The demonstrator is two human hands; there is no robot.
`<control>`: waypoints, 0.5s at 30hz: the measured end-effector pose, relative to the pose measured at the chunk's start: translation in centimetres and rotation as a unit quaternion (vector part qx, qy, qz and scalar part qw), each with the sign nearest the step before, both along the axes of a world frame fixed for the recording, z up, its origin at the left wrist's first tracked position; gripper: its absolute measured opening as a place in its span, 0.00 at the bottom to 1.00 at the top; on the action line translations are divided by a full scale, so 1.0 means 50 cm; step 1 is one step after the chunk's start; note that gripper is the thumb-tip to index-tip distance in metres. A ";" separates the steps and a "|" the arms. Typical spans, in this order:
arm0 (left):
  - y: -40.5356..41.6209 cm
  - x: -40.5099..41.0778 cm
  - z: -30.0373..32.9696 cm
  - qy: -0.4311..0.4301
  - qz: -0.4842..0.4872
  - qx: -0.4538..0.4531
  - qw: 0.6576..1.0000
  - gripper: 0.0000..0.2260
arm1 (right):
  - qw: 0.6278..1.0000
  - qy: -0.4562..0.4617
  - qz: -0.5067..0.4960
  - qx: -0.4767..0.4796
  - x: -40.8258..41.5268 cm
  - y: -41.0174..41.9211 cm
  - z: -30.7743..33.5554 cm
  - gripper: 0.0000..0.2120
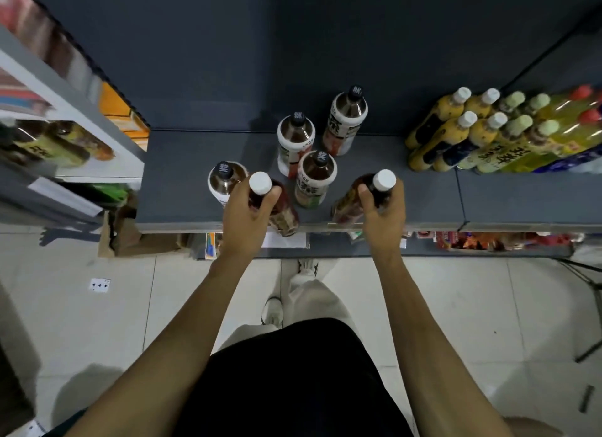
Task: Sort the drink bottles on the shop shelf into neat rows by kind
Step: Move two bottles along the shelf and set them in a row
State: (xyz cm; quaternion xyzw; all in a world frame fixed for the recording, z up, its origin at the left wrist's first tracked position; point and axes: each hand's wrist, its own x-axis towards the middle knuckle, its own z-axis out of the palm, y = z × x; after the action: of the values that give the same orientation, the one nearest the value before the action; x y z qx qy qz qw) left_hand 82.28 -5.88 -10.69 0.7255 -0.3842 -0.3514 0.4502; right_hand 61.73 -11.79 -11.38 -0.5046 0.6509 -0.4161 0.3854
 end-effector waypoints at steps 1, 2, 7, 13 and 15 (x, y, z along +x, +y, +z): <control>0.011 0.002 0.006 0.021 -0.002 -0.011 1.000 0.13 | 1.000 0.007 0.010 -0.007 0.007 0.017 0.006 0.17; 0.021 0.001 0.013 0.037 -0.005 -0.023 0.999 0.13 | 1.000 0.015 0.017 -0.013 0.011 0.034 0.010 0.20; 0.059 -0.005 0.060 0.089 -0.019 -0.074 0.993 0.07 | 0.997 -0.022 0.028 -0.061 0.005 0.101 0.063 0.14; 0.058 -0.033 0.147 0.195 -0.095 -0.120 0.969 0.08 | 0.989 -0.089 0.070 -0.098 -0.020 0.138 0.167 0.06; 0.050 -0.046 0.165 0.252 -0.097 -0.118 0.956 0.10 | 0.986 -0.099 0.073 -0.113 -0.028 0.147 0.193 0.04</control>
State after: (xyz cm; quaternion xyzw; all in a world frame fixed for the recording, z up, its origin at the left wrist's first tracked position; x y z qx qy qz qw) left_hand 79.99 -3.39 -2.46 0.5148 -0.3657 -0.5167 0.5782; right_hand 60.32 -4.45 -1.73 -0.5475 0.5199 -0.5055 0.4176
